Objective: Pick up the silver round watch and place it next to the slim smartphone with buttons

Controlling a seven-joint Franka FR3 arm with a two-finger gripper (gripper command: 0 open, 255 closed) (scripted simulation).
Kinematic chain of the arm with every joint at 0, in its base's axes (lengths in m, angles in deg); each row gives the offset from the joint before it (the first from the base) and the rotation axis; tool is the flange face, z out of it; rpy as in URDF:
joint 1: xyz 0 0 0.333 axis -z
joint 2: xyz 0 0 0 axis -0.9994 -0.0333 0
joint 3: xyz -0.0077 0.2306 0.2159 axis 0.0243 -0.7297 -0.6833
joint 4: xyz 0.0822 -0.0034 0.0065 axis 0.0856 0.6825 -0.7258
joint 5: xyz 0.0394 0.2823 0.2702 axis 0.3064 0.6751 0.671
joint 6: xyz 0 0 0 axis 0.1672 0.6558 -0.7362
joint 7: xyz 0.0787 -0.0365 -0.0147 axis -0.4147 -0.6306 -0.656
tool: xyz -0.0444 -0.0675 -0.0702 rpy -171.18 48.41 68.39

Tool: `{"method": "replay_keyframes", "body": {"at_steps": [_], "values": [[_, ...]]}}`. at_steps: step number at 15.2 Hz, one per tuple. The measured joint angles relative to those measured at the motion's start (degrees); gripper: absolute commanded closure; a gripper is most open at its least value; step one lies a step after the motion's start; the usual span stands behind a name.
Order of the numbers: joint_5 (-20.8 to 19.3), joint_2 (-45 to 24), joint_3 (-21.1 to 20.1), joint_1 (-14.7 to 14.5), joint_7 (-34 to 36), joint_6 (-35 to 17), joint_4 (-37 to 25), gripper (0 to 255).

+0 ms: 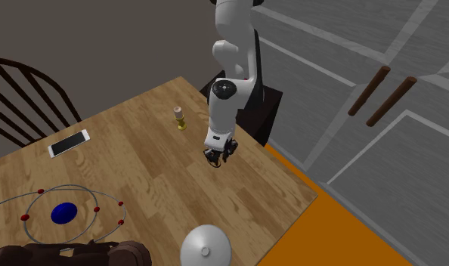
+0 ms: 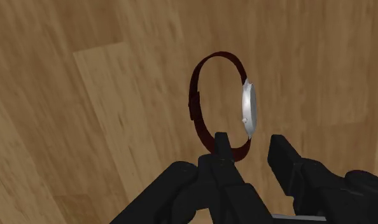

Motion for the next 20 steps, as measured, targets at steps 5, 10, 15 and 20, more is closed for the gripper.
{"method": "replay_keyframes", "body": {"at_steps": [5, 10, 15, 20], "values": [[0.0, 0.0, 0.0, 0.0, 0.0, 0.0, 0.0, 255], [0.1, 0.6, 0.0, 0.0, 0.0, 0.8, -0.2, 255], [0.6, 2.7, -0.1, 0.1, -0.6, 4.4, -1.7, 255], [1.0, 4.6, -0.1, 0.1, -1.0, 8.0, -3.5, 255]]}}
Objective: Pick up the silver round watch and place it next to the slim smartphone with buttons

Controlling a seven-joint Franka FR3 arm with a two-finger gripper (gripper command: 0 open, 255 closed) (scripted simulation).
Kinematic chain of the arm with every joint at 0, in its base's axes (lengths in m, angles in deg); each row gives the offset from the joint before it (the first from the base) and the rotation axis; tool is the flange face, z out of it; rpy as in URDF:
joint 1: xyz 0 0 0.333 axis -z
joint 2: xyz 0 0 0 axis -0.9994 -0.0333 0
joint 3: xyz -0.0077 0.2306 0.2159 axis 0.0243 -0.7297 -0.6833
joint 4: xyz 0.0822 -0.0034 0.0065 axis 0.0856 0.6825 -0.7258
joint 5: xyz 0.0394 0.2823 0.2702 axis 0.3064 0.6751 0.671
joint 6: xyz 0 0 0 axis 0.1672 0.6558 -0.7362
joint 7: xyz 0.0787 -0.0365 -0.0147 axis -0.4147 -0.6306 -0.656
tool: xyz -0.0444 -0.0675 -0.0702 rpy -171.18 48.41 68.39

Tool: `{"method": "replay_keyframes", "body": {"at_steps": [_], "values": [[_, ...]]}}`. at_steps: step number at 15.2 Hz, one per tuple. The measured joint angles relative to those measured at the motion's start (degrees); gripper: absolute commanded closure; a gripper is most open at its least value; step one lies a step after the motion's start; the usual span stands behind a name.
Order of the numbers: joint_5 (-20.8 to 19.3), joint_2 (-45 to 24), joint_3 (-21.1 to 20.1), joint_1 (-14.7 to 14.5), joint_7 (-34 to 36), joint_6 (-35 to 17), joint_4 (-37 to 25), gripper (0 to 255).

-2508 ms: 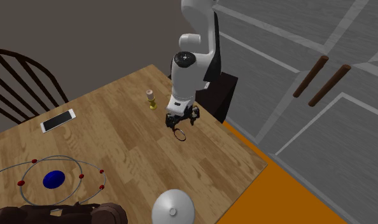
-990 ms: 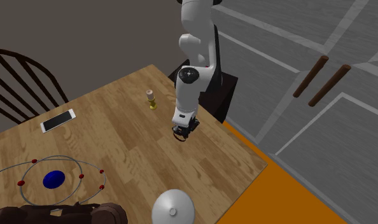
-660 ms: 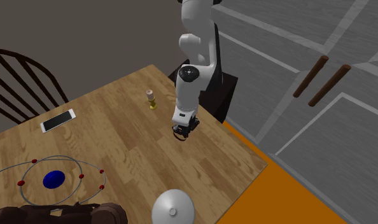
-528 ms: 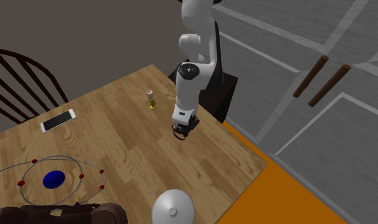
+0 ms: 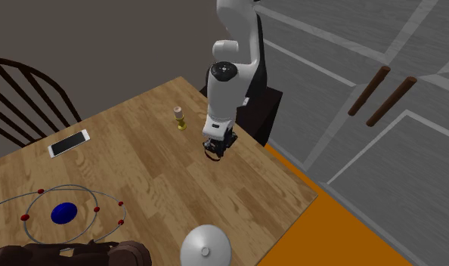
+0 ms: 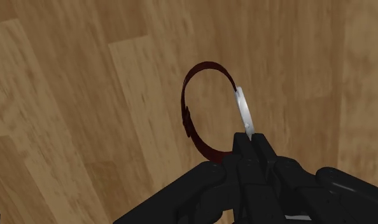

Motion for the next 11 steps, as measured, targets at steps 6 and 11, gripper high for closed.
{"method": "replay_keyframes", "body": {"at_steps": [6, 11], "values": [[0.4, 2.0, 0.0, 0.0, -0.3, 4.5, -2.5, 255], [0.9, 3.0, 1.4, 1.3, -3.3, 6.3, -3.4, 255]]}}
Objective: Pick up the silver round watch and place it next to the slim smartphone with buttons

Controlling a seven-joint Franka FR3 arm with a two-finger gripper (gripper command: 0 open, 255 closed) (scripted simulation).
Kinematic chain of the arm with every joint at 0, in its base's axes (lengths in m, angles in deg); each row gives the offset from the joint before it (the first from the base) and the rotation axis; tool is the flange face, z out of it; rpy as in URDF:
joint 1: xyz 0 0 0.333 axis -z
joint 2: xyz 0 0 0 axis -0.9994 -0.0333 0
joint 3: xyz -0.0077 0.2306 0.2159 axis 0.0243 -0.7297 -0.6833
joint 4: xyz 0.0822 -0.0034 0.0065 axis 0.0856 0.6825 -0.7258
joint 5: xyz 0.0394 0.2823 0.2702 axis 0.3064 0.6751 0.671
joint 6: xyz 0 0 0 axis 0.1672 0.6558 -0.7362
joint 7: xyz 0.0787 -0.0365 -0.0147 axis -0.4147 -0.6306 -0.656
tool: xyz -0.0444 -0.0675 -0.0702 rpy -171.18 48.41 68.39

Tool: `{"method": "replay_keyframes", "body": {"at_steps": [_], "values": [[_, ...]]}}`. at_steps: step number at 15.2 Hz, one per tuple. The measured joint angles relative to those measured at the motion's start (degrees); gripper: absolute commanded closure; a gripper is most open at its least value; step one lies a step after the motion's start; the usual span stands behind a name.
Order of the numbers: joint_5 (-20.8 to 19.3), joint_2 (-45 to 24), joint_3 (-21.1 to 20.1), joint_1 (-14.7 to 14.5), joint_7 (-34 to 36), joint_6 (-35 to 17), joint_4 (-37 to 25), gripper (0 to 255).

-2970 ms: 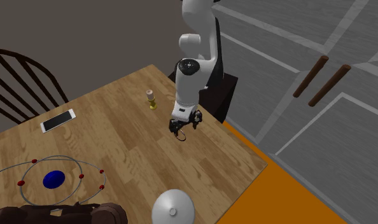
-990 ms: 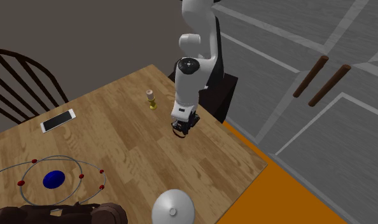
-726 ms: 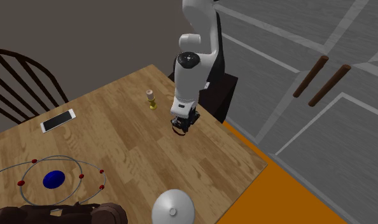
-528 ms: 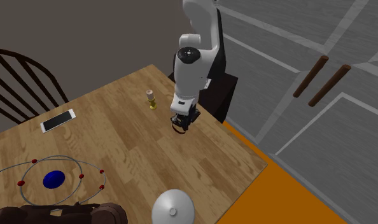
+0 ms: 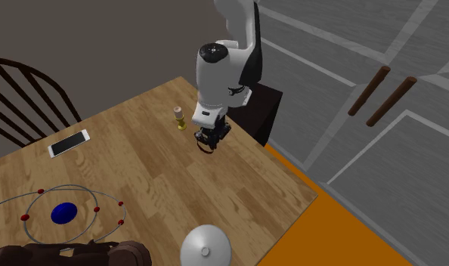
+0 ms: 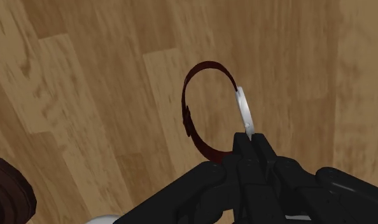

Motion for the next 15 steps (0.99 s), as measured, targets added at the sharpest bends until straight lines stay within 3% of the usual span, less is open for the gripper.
{"method": "replay_keyframes", "body": {"at_steps": [8, 15], "values": [[1.4, -1.3, 5.6, 5.3, -11.6, 0.5, -1.9, 255], [3.2, -5.7, 10.0, 9.9, -21.6, 1.8, -7.6, 255]]}}
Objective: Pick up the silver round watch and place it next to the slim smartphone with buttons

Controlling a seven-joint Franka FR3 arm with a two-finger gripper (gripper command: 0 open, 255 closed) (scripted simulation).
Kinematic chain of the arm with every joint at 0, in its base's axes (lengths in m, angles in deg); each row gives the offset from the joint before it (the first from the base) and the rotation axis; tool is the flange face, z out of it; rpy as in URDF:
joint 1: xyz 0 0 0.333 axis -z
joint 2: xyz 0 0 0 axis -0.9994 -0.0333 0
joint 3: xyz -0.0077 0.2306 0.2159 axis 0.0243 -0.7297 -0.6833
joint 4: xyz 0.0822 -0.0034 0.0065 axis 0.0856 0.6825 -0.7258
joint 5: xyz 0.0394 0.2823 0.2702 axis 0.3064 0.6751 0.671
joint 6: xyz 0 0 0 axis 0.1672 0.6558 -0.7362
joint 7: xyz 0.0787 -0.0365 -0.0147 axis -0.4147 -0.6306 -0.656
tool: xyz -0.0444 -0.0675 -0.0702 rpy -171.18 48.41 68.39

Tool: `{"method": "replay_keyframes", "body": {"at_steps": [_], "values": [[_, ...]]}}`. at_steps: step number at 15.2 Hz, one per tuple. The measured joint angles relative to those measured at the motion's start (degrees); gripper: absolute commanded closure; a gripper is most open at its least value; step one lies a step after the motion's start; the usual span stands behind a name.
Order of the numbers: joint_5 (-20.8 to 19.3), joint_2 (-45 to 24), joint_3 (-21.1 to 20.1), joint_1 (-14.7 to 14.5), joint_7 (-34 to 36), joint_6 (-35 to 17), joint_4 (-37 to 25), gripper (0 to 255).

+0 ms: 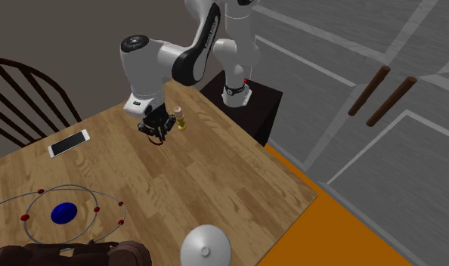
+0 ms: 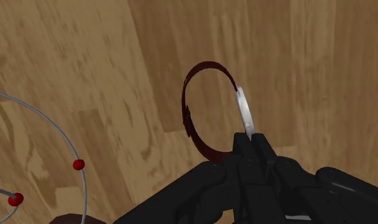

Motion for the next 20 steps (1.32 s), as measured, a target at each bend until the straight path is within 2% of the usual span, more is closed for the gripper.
{"method": "replay_keyframes", "body": {"at_steps": [11, 17, 20], "values": [[4.7, -11.5, 5.1, 8.6, -15.2, 4.0, -14.7, 255], [7.5, -20.4, 6.3, 13.9, -21.4, 9.1, -28.2, 255], [9.0, -25.6, 6.7, 17.4, -24.8, 11.9, -35.9, 255]]}}
